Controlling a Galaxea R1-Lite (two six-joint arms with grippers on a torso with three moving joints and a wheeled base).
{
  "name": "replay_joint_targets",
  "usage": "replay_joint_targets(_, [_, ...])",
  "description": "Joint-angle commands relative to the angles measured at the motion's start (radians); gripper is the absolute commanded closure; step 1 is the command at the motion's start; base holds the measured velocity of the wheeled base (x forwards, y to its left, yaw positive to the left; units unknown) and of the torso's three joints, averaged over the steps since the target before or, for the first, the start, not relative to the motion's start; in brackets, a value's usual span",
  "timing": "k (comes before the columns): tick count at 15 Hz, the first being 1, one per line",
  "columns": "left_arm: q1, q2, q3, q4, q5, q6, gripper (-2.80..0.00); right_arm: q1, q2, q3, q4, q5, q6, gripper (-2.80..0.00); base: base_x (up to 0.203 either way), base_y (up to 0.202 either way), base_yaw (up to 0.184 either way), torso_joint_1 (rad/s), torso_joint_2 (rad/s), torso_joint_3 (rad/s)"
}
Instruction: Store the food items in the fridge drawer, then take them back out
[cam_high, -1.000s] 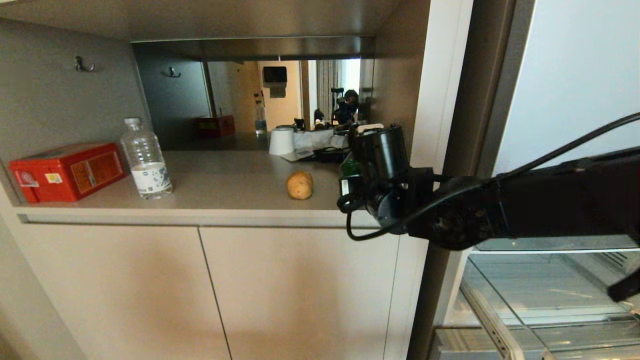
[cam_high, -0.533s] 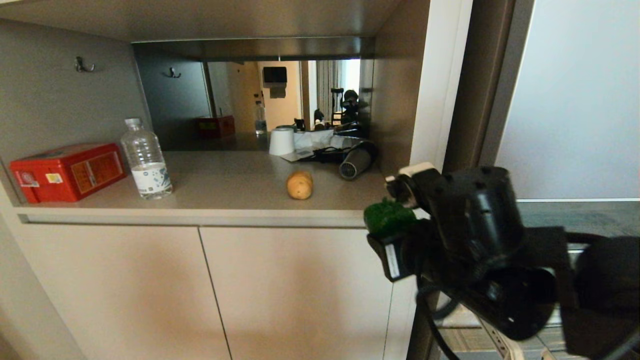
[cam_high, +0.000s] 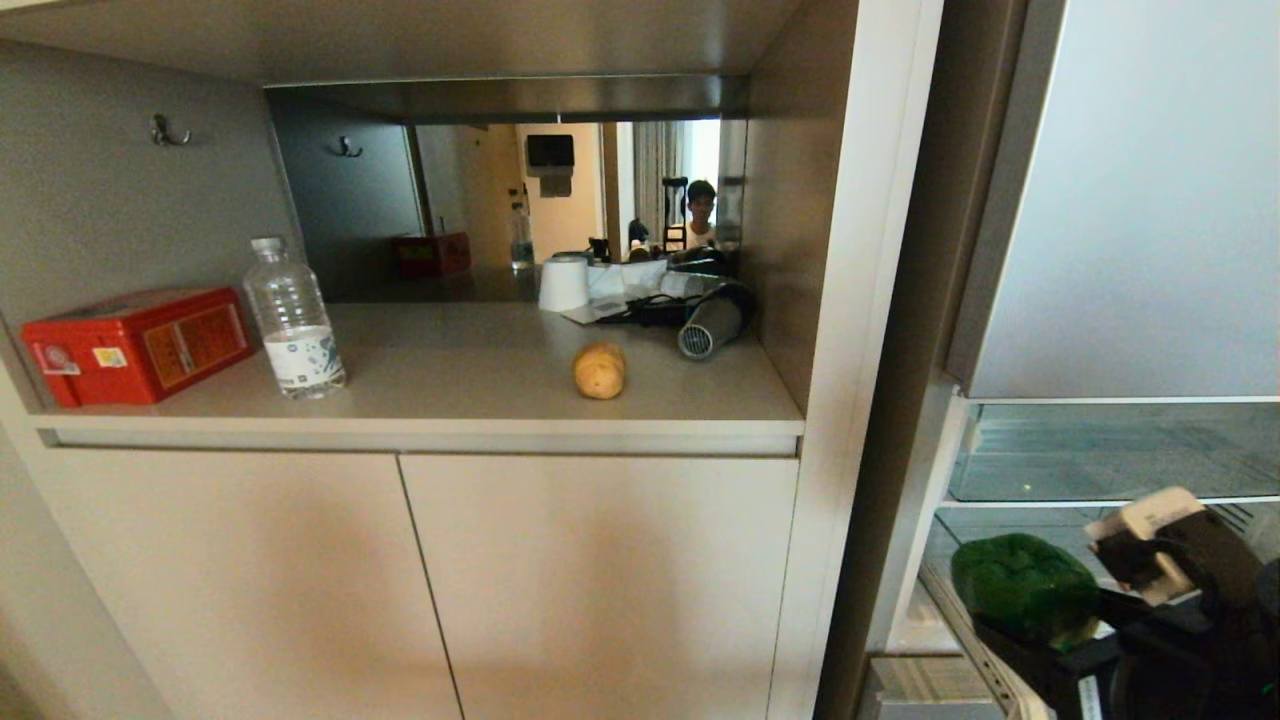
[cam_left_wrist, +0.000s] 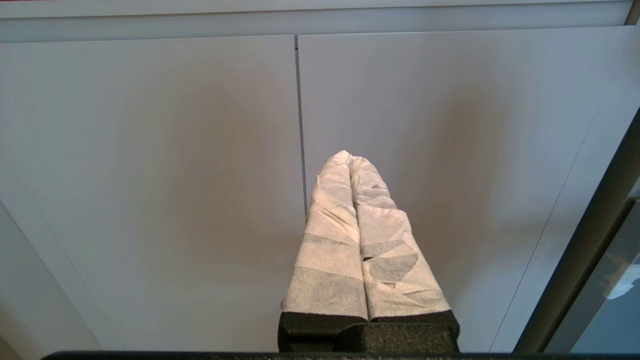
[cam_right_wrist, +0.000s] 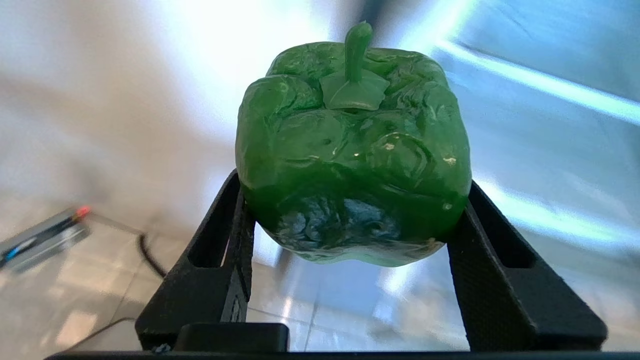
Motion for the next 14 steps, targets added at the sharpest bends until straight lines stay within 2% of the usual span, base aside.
replay_joint_targets(1, [0.0, 0.0, 0.011, 0.0, 0.0, 0.0, 0.0, -0.116, -0.088, 0.055, -0.002, 0.016, 0.001, 0.0, 0.0, 0.0, 0.0, 0.0, 0.0, 0.0])
replay_joint_targets(6, [0.0, 0.0, 0.011, 0.0, 0.0, 0.0, 0.0, -0.488, -0.079, 0.082, -0.006, 0.154, -0.003, 0.0, 0.0, 0.0, 0.0, 0.0, 0.0, 0.0])
replay_joint_targets(10, [0.0, 0.0, 0.011, 0.0, 0.0, 0.0, 0.0, -0.787, 0.115, 0.012, -0.057, 0.345, -0.003, 0.0, 0.0, 0.0, 0.0, 0.0, 0.0, 0.0])
replay_joint_targets(12, [0.0, 0.0, 0.011, 0.0, 0.0, 0.0, 0.0, -0.89, 0.229, -0.049, -0.1, 0.432, -0.006, 0.0, 0.0, 0.0, 0.0, 0.0, 0.0, 0.0])
replay_joint_targets(14, [0.0, 0.0, 0.011, 0.0, 0.0, 0.0, 0.0, -0.933, 0.316, -0.102, -0.12, 0.467, -0.006, 0.0, 0.0, 0.0, 0.0, 0.0, 0.0, 0.0])
